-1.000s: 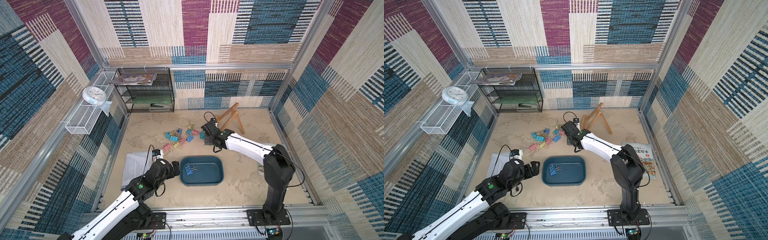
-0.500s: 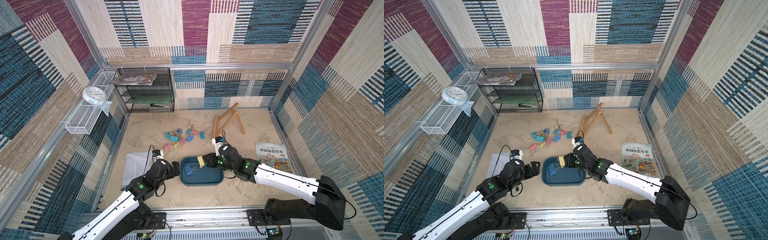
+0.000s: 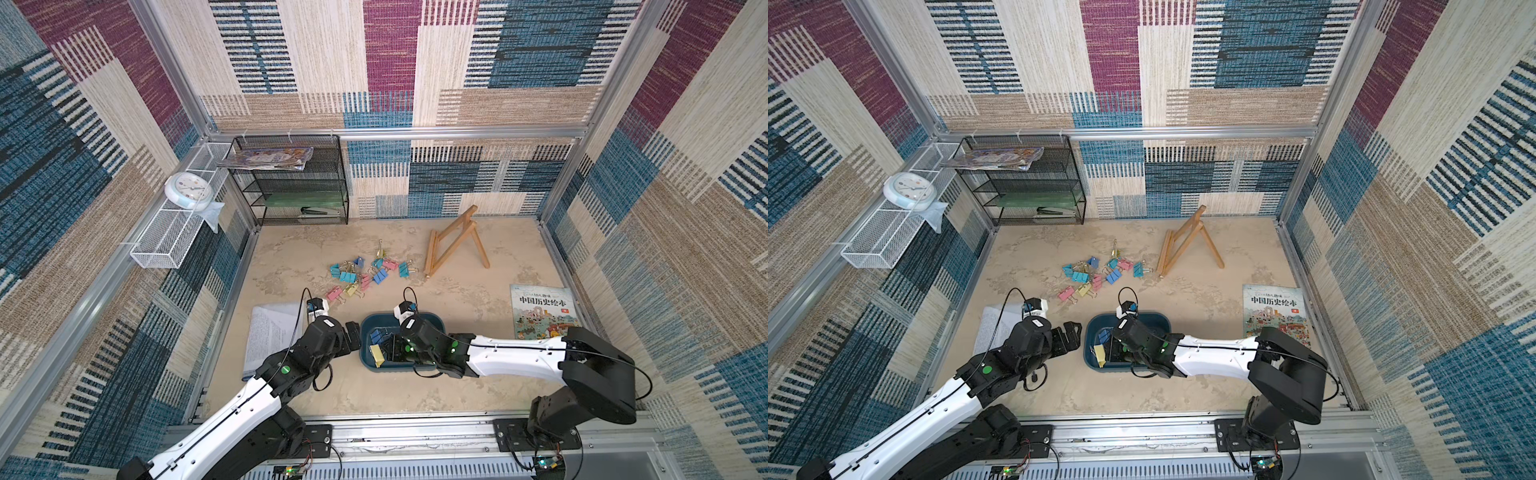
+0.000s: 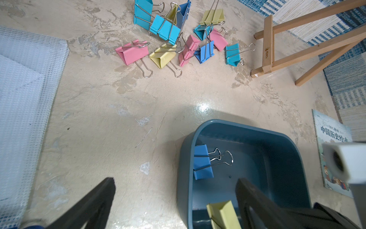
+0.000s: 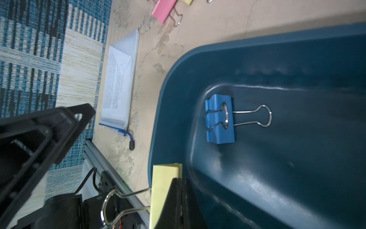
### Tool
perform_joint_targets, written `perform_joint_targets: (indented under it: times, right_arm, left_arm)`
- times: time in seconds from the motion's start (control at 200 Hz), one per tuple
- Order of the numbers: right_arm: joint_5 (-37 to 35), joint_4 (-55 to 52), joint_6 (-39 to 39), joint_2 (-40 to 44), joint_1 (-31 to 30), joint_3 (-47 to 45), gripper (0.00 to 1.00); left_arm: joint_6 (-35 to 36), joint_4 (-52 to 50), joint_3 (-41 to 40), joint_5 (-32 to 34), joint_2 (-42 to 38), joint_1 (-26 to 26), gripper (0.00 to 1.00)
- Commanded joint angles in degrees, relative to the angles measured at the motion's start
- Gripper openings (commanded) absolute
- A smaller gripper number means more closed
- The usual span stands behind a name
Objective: Put the binder clips in the storage box
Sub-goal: Place the binder clip in the storage box.
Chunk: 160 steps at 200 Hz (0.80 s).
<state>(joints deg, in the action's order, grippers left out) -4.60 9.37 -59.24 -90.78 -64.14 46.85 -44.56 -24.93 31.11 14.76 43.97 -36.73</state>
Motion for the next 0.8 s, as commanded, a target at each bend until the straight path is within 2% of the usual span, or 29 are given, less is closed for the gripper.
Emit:
perform_joint_targets:
  times: [0.0,0.36,0.576,0.796]
  right_arm:
    - [-1.77,2.99,-0.58,-2.32,-0.11,1.0,0.0]
    - [-2.38,2.85,-1.55,-7.29,-0.11,0.94,0.0]
    - [-3.95,2.07,-0.07,-5.69,-0.11,-0.35,0.17]
    - [-9.99,-1.8,0.42,1.38,-0.11,-2.8,0.37]
  left_arm:
    - [0.15,0.41,0.41,0.44,-0.25,0.08,0.99]
    - [1.03,0.27,1.37,1.51,0.4,0.08,0.99]
    - [3.12,1.91,1.74,3.02,0.99,0.09,0.99]
    - [13.16,3.34,5.51,4.85,4.98,0.05,0.83]
